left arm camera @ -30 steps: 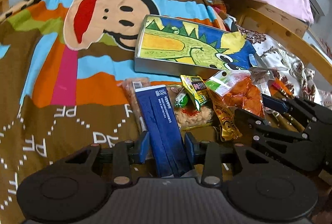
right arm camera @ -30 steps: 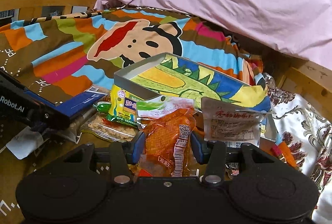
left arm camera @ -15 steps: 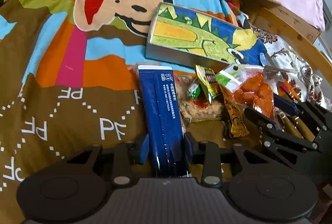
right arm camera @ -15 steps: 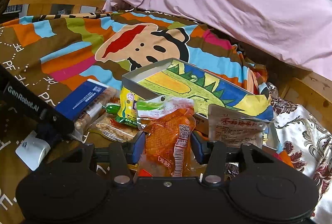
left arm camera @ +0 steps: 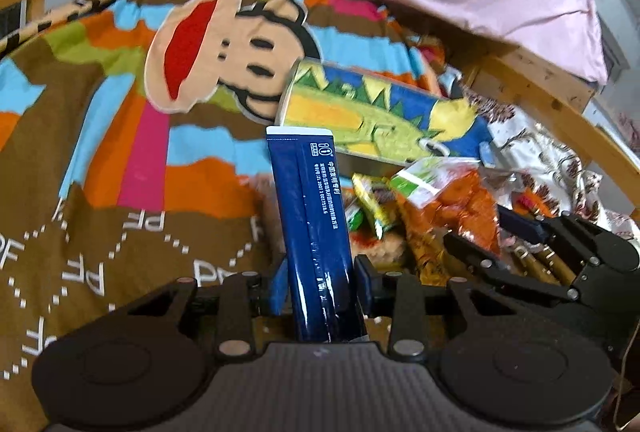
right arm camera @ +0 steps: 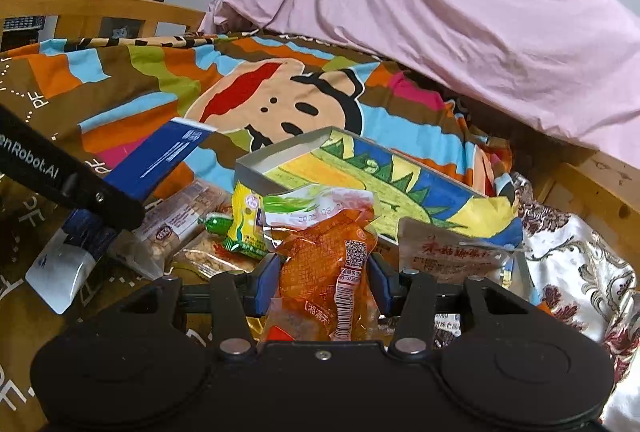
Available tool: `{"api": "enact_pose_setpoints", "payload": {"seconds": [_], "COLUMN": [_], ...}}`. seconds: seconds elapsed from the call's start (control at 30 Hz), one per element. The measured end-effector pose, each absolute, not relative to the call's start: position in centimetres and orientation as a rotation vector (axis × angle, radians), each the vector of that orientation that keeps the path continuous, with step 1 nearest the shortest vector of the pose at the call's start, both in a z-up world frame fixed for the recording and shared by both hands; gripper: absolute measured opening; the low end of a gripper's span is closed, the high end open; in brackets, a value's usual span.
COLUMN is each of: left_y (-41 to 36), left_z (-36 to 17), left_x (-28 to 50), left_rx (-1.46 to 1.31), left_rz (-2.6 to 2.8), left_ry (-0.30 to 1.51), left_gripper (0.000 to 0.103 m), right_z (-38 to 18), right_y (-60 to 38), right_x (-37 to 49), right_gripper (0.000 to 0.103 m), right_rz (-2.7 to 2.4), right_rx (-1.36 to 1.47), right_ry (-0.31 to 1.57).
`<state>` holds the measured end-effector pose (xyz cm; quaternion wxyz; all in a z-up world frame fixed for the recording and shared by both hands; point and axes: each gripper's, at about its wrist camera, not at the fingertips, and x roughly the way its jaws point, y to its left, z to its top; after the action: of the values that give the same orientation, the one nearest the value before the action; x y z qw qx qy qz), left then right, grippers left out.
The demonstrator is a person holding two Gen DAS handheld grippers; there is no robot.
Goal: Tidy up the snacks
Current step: 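Grasp and lift the blue tube box with left tool while right tool grasps and lifts the orange bag, then carry the blue box into the tin tray with left tool while right tool drops the orange bag there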
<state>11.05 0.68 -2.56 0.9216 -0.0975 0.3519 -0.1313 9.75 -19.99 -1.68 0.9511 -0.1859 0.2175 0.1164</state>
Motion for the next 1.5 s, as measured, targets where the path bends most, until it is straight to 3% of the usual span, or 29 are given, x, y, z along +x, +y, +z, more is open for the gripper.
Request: {"api": "enact_pose_setpoints", "payload": {"seconds": [0.43,0.87,1.5], "left_y": [0.1,-5.9,-19.4], "left_z": [-0.3,4.2,-0.6], "left_x": [12.9,21.5,33.7], "left_rx": [-0.213,-0.197,-0.115], "left_rz": [-0.229,-0.23,-0.345], "left_ry": [0.574,0.477,0.646], "left_gripper": [0.038,0.038,0.038], "right_z": [-0.4,3.8,0.4], "right_y": [-19.7,-26.0,-35.7], "right_x": [10.9,17.6,26.4], "right_gripper": [0.05,0.05,0.051], "right_rz": [0.259,0.142,-0.039], "right_rx": [-0.357,-0.262,-0.058], "right_ry": [0.346,0.191,0.385]}}
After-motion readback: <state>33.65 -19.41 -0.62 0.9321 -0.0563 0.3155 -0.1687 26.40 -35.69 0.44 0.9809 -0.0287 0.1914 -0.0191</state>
